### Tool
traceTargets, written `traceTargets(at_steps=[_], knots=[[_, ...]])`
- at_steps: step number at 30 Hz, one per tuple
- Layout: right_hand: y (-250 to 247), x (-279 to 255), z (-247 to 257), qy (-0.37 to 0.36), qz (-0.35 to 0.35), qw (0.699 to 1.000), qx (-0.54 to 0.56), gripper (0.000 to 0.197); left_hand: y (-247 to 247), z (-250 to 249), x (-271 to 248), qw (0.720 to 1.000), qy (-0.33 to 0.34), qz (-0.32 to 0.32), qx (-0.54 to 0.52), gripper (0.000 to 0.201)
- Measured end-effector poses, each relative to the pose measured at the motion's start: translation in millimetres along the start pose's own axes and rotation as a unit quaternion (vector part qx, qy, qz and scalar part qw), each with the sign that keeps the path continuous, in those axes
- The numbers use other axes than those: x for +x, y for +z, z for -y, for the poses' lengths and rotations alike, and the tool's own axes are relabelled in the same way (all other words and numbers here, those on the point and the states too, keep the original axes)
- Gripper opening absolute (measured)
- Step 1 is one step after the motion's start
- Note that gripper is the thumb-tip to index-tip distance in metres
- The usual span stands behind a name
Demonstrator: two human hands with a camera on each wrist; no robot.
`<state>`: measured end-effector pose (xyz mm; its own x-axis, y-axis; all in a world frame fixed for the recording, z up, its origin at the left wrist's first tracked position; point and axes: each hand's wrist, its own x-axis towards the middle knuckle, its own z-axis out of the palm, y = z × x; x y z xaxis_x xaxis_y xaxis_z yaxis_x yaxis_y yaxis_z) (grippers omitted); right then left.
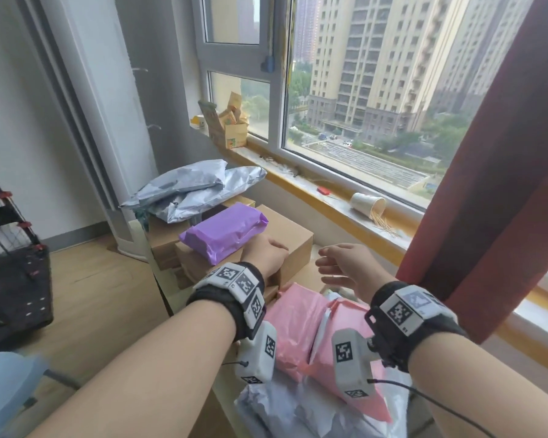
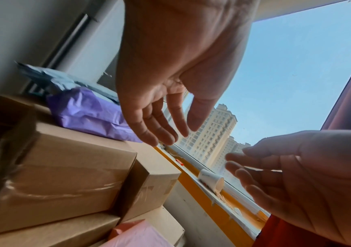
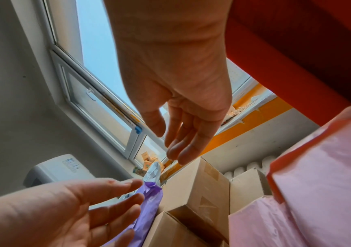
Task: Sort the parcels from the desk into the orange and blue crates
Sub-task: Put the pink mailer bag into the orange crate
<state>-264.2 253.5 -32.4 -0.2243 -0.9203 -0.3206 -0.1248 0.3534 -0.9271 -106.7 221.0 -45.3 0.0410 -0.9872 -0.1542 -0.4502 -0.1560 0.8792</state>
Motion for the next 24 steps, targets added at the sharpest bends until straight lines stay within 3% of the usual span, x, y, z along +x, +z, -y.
traceTargets(at_steps=[7, 15, 18, 24], knots=[[1.5, 24.8, -12.6, 0.031, -0.086, 0.996, 0.005, 0.016, 23.6, 17.0, 45.1, 0.993, -0.019, 0.115, -0.014, 0.018], [-32.1, 20.1, -49.9, 0.041, -0.272, 0.961, -0.031, 0.018, 74.0, 17.2, 47.8, 0.967, -0.024, 0.252, 0.025, 0.019], [-40.9, 13.7, -61.3, 0.083, -0.28, 0.956, -0.027, 0.016, 90.0, 14.7, 40.6, 0.954, -0.011, 0.293, 0.066, 0.014], [-48.0, 1.6, -88.6, 0.205, -0.228, 0.951, -0.037, 0.015, 115.0, 21.5, 31.8, 0.931, -0.019, 0.342, 0.128, 0.026]])
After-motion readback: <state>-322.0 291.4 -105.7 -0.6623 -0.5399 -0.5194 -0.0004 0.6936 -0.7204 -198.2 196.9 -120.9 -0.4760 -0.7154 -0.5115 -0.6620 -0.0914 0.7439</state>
